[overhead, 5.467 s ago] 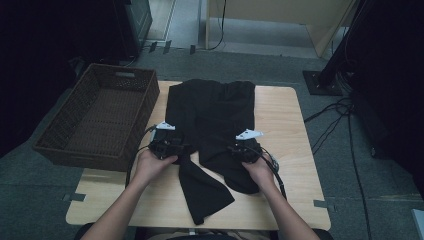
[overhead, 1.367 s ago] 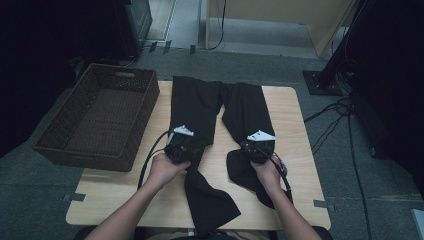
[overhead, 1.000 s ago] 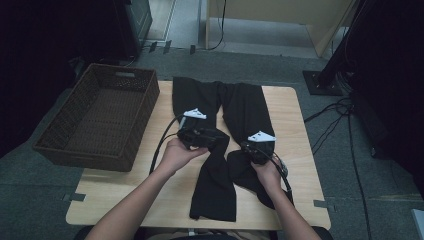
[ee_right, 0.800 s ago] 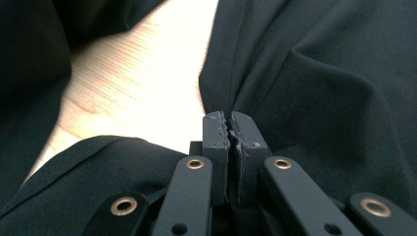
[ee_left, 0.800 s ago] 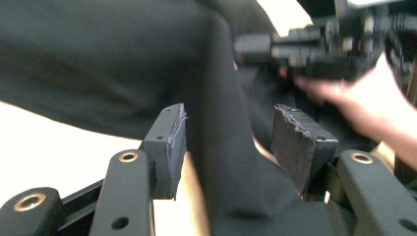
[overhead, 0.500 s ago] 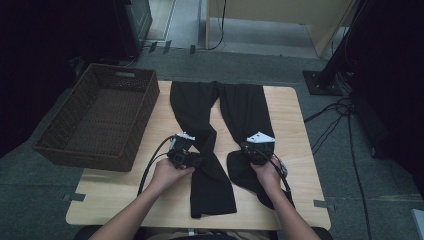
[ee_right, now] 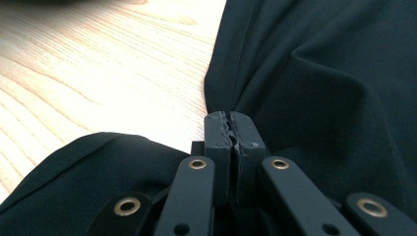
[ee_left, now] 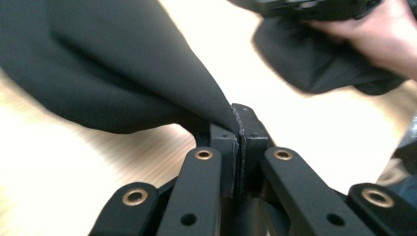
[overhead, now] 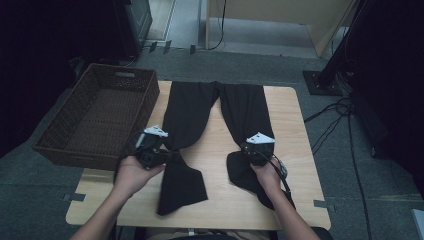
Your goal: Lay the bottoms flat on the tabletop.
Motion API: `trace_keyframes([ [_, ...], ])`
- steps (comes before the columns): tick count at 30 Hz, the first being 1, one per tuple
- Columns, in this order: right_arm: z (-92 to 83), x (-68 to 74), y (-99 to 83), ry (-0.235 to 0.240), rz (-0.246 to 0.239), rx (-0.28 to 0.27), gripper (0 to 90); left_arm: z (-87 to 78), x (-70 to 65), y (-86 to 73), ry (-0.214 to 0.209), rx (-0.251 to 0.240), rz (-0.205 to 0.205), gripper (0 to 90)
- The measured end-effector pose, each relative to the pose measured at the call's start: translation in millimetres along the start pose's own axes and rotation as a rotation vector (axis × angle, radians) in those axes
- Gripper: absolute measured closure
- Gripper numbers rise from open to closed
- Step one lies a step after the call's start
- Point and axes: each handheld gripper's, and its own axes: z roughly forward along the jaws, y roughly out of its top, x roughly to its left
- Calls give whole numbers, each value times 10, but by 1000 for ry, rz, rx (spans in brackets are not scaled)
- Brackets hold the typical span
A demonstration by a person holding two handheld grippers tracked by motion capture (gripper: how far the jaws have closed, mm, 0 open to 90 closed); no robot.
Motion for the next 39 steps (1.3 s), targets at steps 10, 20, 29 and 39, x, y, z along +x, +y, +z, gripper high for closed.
trace_keyframes([
  [10,-1,7,1,-2,-1,2,877,105,-93,7,-42,-58,-25,461],
  [20,-1,4,-4,2,-4,-2,876,345,254,-254,38,-16,-112,408],
  [29,-1,-7,18,7,-4,13,875,246,65,-630,23,-19,-71,297],
  [39,41,43,58,16,-20,19,875,567,-47,-571,-161,64,-61,886],
])
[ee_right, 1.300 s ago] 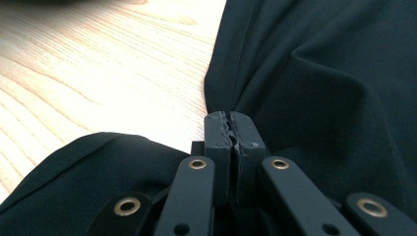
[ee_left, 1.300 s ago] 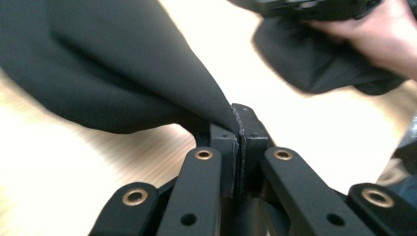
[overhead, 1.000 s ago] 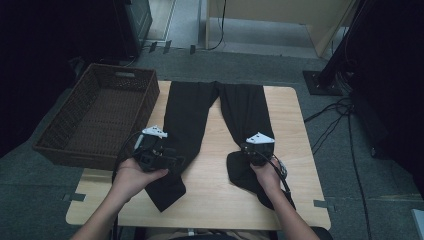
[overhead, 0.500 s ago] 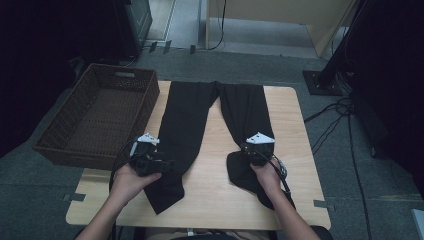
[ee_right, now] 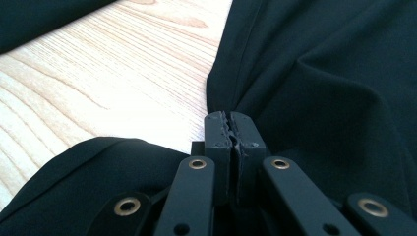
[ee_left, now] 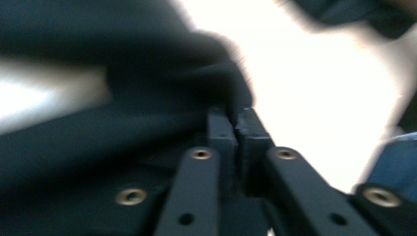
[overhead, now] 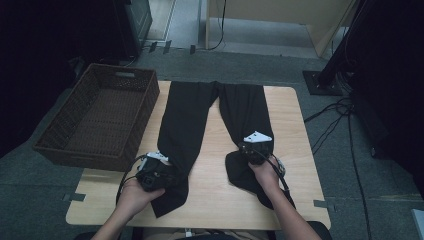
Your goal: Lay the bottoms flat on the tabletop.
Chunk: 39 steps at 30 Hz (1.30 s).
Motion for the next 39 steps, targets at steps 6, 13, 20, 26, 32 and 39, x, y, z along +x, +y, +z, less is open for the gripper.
trace_keyframes([
  [6,4,-2,-5,2,3,-7,875,-250,-201,334,-24,-154,-22,767],
  [13,-4,3,-14,0,-4,-7,875,-119,-16,324,23,-98,-78,413],
  [20,-11,21,-12,0,3,-4,878,-28,135,667,126,-156,-50,414],
  [26,-30,82,6,31,-4,21,881,368,459,806,160,-132,-104,410],
  [32,-106,183,-17,60,-19,53,882,620,612,914,215,-117,-96,402],
  [39,-294,341,-116,128,-41,105,883,807,708,940,278,-118,-63,364],
])
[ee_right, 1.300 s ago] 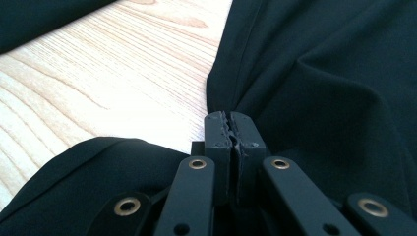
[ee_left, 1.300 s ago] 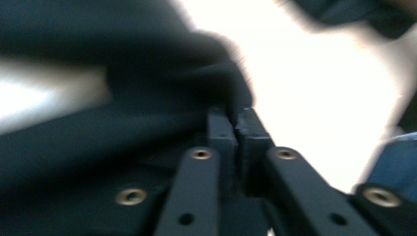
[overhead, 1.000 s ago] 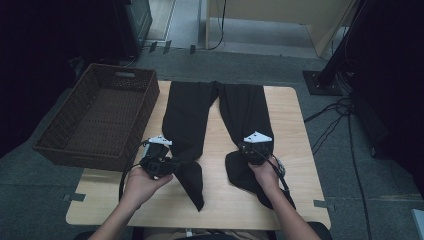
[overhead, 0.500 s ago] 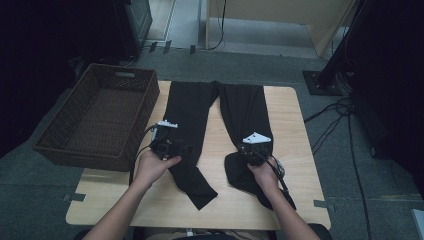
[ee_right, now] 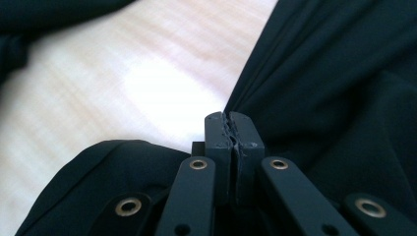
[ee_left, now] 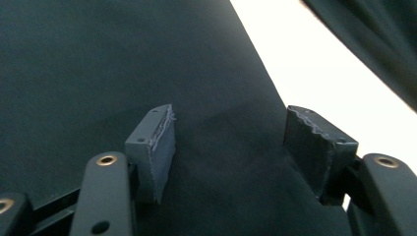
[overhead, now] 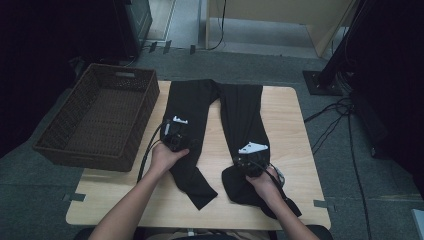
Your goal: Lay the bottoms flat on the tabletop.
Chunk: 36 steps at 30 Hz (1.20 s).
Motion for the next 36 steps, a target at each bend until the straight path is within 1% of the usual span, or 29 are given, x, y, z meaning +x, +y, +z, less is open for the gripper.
trace_keyframes([
  [2,-50,34,-38,23,15,16,884,13,-5,-5,4,-10,12,352],
  [3,-82,49,-67,54,25,26,885,19,-15,-10,9,-17,13,348],
  [4,-100,59,-84,71,36,31,885,21,-27,-17,17,-18,24,342],
  [5,-122,61,-102,94,37,41,885,27,-47,-29,28,-26,30,336],
  [6,-144,68,-116,121,55,55,885,32,-66,-44,43,-35,36,335],
  [7,-157,69,-132,141,61,57,882,36,-82,-59,57,-43,44,335],
  [8,-165,72,-150,145,56,49,879,41,-101,-76,73,-51,56,336],
  [9,-168,72,-162,143,54,44,876,48,-129,-94,98,-59,71,344],
  [11,-153,51,-157,145,65,35,874,54,-176,-114,154,-63,99,402],
  [12,-137,47,-149,146,67,27,873,50,-184,-129,165,-69,106,456],
  [14,-115,54,-128,142,66,23,868,29,-177,-169,174,-84,112,547],
  [16,-98,79,-111,130,45,20,863,6,-143,-210,157,-108,87,659],
  [17,-88,88,-108,123,32,13,862,-8,-119,-225,147,-113,77,731],
  [19,-73,108,-105,116,24,0,855,-34,-89,-246,121,-108,66,844],
  [20,-69,110,-105,112,14,-4,854,-59,-79,-254,104,-91,72,880],
  [21,-67,112,-102,110,13,-5,850,-79,-72,-260,90,-79,74,890],
  [22,-69,113,-102,110,17,-4,848,-109,-58,-275,63,-65,66,896],
  [23,-74,109,-103,108,18,-1,848,-152,-46,-304,47,-59,68,898],
  [24,-81,94,-105,105,12,1,847,-210,-35,-340,40,-65,73,899],
  [27,-108,37,-129,97,33,2,846,-421,0,-455,6,-92,69,900],
  [29,-119,2,-142,99,49,1,846,-593,23,-497,-39,-129,34,900],
  [30,-121,-10,-143,101,49,0,841,-673,31,-504,-59,-147,17,900],
  [32,-121,-10,-142,98,53,-1,831,-811,44,-511,-85,-189,-14,900],
  [33,-120,-5,-140,98,48,0,821,-856,38,-517,-92,-202,-19,899],
  [34,-120,3,-136,95,45,0,809,-870,22,-520,-86,-195,0,900],
  [35,-118,10,-132,97,44,-4,789,-862,-4,-530,-73,-174,21,899],
  [36,-116,14,-128,102,46,-8,762,-839,-19,-545,-69,-155,35,899],
])
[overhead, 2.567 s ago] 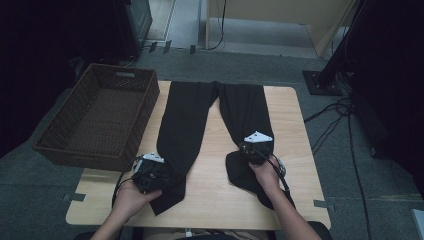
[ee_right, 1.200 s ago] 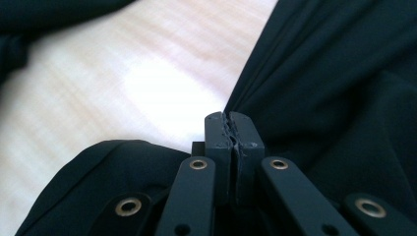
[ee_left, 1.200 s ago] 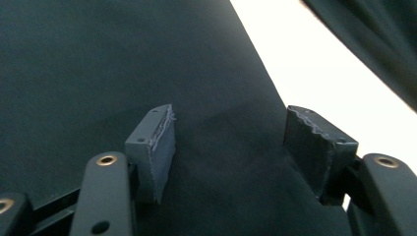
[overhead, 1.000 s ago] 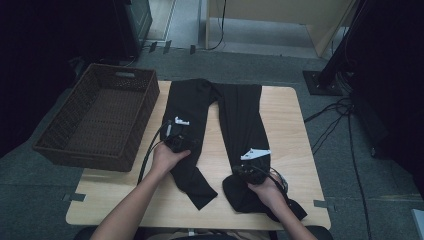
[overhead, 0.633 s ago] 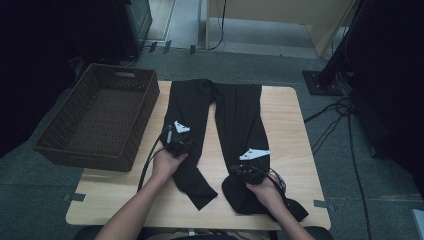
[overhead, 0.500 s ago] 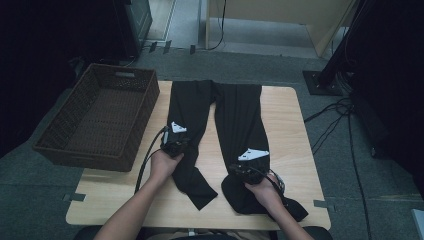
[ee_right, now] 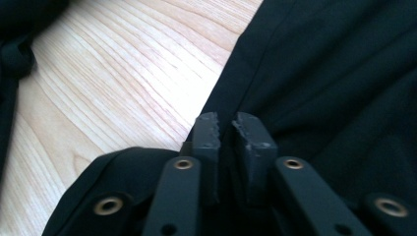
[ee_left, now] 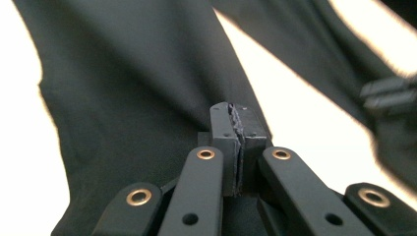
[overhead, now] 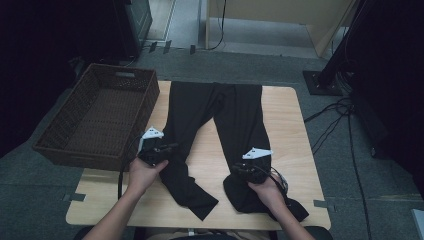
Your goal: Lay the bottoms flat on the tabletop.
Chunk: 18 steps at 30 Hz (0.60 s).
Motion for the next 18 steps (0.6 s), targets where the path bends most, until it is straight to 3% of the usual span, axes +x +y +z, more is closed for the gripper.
trace_keyframes([
  [5,-25,-54,75,-22,1,-55,622,139,17,-46,0,60,-5,894],
  [10,38,-170,295,-75,9,-112,525,194,-3,-45,-17,69,-1,890],
  [14,284,-245,453,-102,30,-101,497,203,-14,-45,-24,60,-5,885],
  [18,504,-254,483,-145,19,-73,501,116,33,-27,-24,30,-25,878],
])
